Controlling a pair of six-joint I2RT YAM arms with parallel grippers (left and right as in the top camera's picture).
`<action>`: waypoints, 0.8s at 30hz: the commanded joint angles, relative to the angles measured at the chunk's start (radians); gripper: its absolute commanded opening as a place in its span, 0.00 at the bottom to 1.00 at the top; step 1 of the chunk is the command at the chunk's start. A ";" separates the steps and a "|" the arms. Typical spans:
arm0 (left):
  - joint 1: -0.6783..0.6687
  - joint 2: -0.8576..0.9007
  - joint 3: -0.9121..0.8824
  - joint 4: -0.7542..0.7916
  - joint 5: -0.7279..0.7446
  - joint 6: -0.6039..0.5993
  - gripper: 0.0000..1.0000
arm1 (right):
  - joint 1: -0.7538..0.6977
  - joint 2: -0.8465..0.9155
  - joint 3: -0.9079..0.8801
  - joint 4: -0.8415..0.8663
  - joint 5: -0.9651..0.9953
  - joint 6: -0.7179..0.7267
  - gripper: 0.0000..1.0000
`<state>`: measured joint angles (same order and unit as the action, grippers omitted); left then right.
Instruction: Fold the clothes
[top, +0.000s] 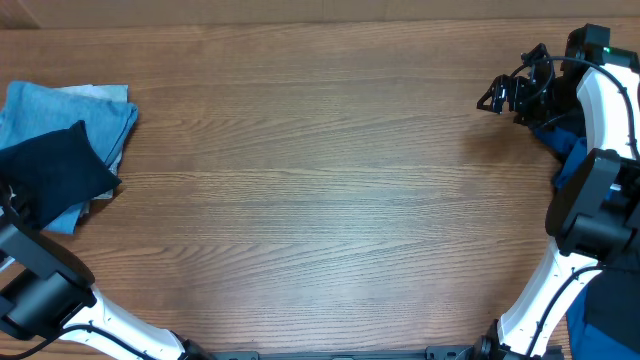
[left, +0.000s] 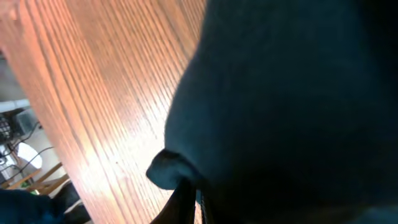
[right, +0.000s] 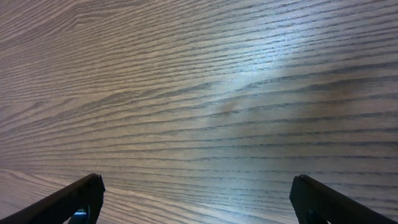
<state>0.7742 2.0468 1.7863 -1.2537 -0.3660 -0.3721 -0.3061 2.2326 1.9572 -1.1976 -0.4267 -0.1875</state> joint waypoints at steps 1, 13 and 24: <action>0.003 -0.014 0.032 -0.011 -0.033 -0.024 0.04 | -0.004 -0.030 0.020 0.001 0.000 -0.002 1.00; -0.319 0.002 0.548 -0.165 0.078 0.220 0.24 | -0.004 -0.030 0.020 0.001 0.000 -0.002 1.00; -0.364 0.062 0.318 -0.199 0.229 0.539 0.80 | -0.004 -0.030 0.020 0.001 0.000 -0.002 1.00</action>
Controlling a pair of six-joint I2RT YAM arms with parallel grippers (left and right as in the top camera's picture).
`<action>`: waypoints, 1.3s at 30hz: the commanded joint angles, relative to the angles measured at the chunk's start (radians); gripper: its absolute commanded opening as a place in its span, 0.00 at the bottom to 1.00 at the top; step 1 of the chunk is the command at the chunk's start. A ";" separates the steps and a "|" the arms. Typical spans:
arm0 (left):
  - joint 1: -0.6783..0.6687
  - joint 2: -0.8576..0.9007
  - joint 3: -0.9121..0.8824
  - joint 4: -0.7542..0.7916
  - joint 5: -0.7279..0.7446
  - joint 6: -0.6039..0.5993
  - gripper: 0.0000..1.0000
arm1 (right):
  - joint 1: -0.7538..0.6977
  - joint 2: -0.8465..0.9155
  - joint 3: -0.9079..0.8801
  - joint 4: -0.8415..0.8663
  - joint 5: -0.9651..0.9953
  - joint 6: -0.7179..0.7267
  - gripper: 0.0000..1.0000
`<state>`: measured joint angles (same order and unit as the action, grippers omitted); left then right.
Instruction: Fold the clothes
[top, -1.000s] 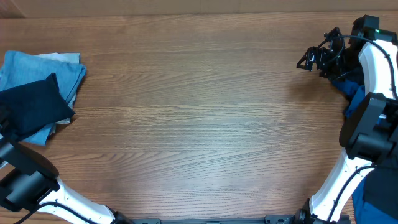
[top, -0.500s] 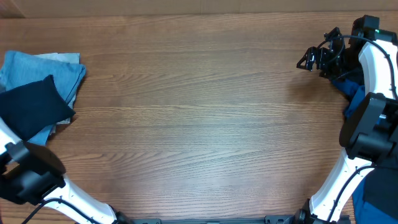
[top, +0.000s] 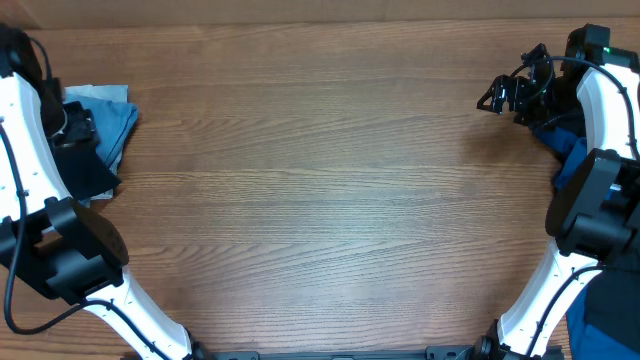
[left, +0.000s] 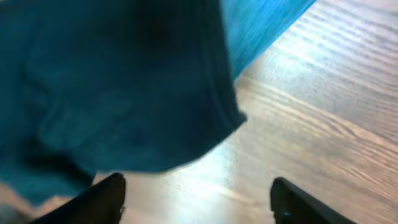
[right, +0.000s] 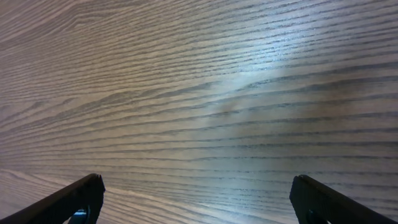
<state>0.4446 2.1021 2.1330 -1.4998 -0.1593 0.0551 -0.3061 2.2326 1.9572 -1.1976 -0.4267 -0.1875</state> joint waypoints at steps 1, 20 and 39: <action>-0.048 0.007 -0.037 0.082 -0.024 0.118 0.86 | -0.004 -0.030 0.020 0.001 0.000 -0.002 1.00; -0.089 0.265 -0.038 0.175 -0.395 -0.334 0.84 | -0.004 -0.030 0.020 0.001 0.000 -0.002 1.00; -0.037 0.263 0.095 0.129 -0.235 -0.378 0.87 | -0.004 -0.030 0.020 0.001 0.000 -0.002 1.00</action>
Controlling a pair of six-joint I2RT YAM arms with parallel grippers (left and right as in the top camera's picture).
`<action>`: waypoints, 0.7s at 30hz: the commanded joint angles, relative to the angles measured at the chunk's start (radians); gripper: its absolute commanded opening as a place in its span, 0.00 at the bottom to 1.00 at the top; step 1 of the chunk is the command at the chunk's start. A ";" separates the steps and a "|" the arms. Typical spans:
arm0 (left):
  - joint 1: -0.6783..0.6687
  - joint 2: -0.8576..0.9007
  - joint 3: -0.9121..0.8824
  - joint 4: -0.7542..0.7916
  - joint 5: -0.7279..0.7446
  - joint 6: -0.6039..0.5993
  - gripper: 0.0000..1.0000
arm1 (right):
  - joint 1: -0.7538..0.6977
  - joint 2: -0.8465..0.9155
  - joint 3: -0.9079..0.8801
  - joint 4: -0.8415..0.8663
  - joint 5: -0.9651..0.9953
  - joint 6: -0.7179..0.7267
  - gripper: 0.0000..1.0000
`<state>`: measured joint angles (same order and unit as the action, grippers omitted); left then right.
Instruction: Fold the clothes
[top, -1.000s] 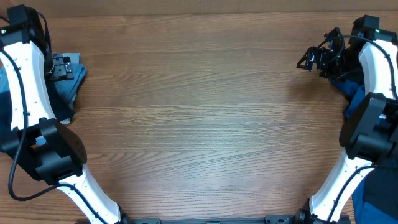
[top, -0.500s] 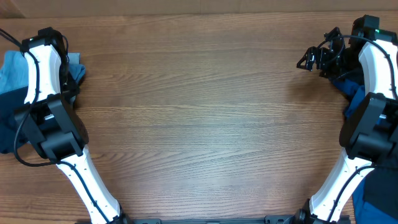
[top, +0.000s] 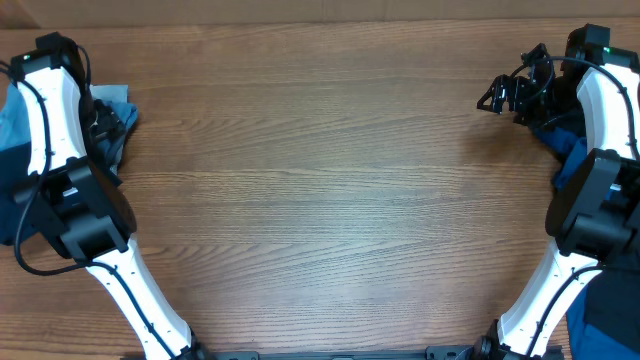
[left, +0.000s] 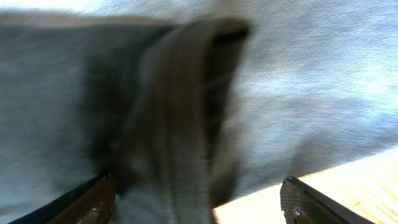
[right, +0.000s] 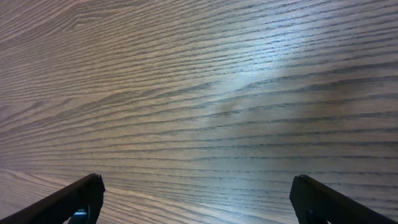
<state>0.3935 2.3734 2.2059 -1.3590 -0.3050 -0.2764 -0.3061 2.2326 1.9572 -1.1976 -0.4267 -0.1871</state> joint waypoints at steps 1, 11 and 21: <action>0.019 -0.008 0.022 -0.020 -0.098 -0.046 0.86 | -0.004 -0.030 0.020 0.001 0.000 -0.002 1.00; 0.032 -0.006 0.005 -0.016 -0.135 -0.046 0.77 | -0.004 -0.030 0.020 0.001 0.000 -0.002 1.00; 0.033 -0.006 -0.018 0.001 -0.167 -0.041 0.46 | -0.004 -0.030 0.020 0.001 0.000 -0.002 1.00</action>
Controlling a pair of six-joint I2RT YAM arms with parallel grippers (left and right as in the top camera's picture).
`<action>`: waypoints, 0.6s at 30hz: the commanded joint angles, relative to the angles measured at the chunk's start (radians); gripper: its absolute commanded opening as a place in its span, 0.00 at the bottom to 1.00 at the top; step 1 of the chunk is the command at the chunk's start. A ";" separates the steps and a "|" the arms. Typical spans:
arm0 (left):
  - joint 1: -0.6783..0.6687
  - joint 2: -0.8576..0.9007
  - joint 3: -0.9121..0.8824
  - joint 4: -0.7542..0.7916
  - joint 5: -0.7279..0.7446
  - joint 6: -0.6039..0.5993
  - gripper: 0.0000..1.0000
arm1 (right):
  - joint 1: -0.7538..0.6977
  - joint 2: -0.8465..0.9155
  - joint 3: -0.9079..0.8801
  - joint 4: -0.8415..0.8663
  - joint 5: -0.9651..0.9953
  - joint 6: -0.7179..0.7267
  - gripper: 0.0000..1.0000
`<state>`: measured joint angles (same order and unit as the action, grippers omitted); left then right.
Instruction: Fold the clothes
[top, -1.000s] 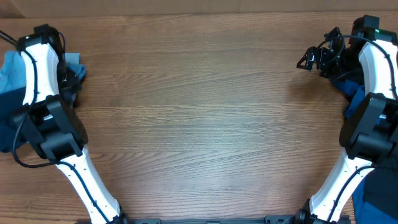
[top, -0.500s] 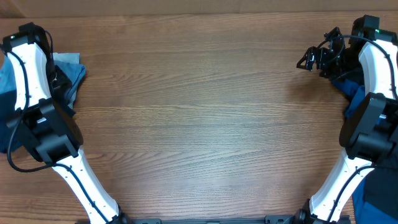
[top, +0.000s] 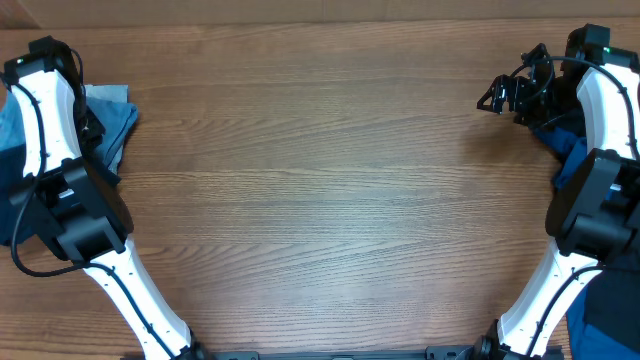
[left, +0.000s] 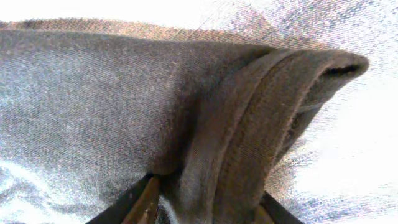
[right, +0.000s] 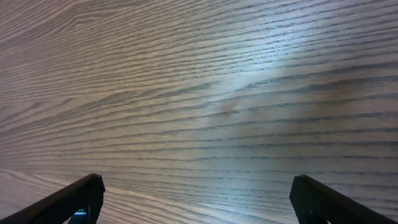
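A pile of clothes lies at the table's far left: a light blue cloth (top: 112, 122) and a dark navy cloth (top: 10, 205), partly hidden by my left arm. In the left wrist view a thick folded hem of grey cloth (left: 249, 118) fills the frame. My left gripper (left: 205, 208) is shut on that fold, a finger (left: 142, 200) pressed to each side. My right gripper (right: 199, 199) stands open over bare wood at the far right (top: 503, 95), holding nothing.
A dark blue cloth (top: 566, 142) lies at the right edge beneath my right arm. The wooden table (top: 320, 200) stretches between the two arms. More dark fabric shows at the bottom right corner (top: 605, 320).
My left gripper's fingers have closed in on the grey folded hem, which they stood wide around before. The left arm sits slightly further left. The right arm has not moved.
My left gripper was first shut on a corner of the navy cloth by the pile. Then it was open above the navy and blue cloths. Then it stood open around a grey fold, and now grips it. The right gripper stayed open throughout.
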<state>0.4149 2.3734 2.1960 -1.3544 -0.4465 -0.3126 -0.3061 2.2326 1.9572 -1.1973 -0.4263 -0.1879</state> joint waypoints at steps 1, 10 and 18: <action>0.011 -0.006 -0.008 -0.006 -0.025 -0.005 0.47 | -0.004 -0.030 0.020 0.000 0.000 -0.002 1.00; 0.011 -0.006 -0.084 0.043 -0.099 -0.001 0.47 | -0.004 -0.030 0.020 0.001 0.000 -0.002 1.00; 0.010 -0.007 -0.051 0.022 -0.108 0.021 0.04 | -0.004 -0.030 0.020 0.000 0.000 -0.002 1.00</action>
<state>0.4141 2.3734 2.1265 -1.3140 -0.5362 -0.3042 -0.3061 2.2326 1.9572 -1.1976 -0.4267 -0.1871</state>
